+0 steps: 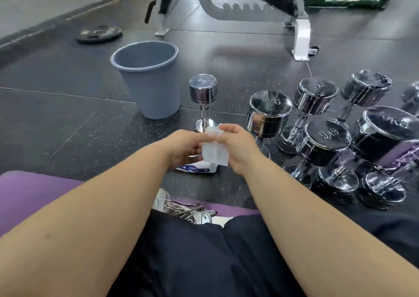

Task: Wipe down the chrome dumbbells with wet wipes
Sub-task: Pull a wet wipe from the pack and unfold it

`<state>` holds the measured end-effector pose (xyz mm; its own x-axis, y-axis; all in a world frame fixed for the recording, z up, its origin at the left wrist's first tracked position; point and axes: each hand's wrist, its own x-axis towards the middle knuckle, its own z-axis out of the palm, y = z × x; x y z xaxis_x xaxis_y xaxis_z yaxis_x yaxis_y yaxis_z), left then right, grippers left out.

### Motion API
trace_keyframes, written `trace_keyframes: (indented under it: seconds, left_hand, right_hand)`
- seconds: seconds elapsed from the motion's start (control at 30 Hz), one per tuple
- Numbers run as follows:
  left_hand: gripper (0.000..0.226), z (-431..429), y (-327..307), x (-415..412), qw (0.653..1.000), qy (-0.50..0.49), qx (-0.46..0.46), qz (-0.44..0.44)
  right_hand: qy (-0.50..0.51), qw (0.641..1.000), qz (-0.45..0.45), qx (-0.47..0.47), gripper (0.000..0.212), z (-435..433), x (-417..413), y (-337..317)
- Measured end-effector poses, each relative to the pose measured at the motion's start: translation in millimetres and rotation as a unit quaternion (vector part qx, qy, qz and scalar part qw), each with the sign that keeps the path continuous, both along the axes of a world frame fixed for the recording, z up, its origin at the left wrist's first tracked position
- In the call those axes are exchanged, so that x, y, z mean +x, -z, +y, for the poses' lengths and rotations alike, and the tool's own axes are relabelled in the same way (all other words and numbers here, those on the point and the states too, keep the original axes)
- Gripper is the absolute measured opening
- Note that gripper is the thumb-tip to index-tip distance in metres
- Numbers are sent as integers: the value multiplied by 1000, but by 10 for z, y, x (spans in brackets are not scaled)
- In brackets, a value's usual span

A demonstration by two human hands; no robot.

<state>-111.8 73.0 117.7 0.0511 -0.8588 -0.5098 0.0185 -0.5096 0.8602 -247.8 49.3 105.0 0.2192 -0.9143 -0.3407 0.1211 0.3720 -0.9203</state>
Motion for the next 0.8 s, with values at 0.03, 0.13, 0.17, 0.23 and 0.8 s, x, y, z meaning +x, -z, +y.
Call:
trace_keyframes:
  seconds: [0.03, 0.13, 0.17, 0.23, 0.8]
  left_hand:
    - [7, 104, -90, -42, 1000, -26, -12, 5]
    - [15, 329, -373, -134, 993, -77, -43, 75]
    - [17, 416, -490, -178, 991, -82, -58, 92]
    - [18, 542, -730, -271, 989, -79, -78, 93]
    - [24, 618, -1988, -1410, 961, 201, -191, -5]
  right_hand:
    - [-2, 1000, -4, -13, 24, 98, -46, -117]
    - [3, 999, -29, -42, 26, 320, -146, -428]
    - [10, 998, -36, -52, 29, 411, -195, -544]
    - [29, 996, -39, -75, 31, 531, -276, -754]
    - [190, 969, -133, -88, 26, 962, -1470, -1734]
